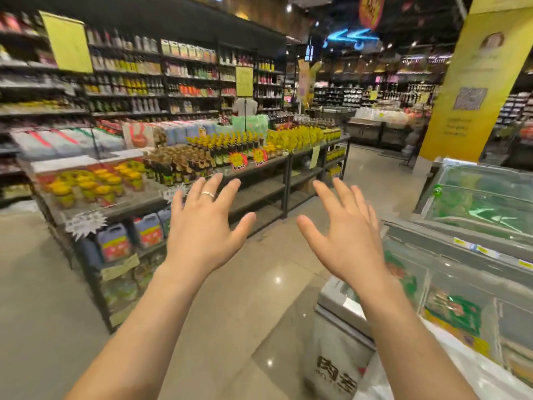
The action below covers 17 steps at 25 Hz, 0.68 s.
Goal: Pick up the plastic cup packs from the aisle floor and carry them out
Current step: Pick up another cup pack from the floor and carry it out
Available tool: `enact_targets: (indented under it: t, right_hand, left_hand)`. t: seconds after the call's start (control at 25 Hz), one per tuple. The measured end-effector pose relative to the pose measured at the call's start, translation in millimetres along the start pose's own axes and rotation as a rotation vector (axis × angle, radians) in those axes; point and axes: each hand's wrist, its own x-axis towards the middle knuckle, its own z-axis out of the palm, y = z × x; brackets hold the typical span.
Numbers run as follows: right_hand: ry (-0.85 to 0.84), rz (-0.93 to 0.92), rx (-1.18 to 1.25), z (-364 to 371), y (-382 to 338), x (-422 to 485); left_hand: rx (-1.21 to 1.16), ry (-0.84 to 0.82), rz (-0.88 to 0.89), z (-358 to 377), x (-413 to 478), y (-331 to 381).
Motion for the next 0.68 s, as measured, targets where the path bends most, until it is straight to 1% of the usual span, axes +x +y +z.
enact_targets:
  t: [0.16, 0.28, 0.4, 0.68]
  right_hand:
    - [0.020, -0.105, 0.078, 45, -115, 12]
    - [-0.018, -0.170, 0.159, 79, -190, 11]
    - [-0.053, -0.280, 0.233, 109, -268, 6]
    - [-0.154, -0.518, 0.354, 165, -413, -10]
  left_hand:
    - [0.102, 0.051, -0.090, -45, -20, -113]
    - [0.174, 0.081, -0.177, -78, -47, -188]
    - [0.268, 0.109, -0.292, -111, -80, -258]
    - [0.451, 0.101, -0.575, -175, -161, -363]
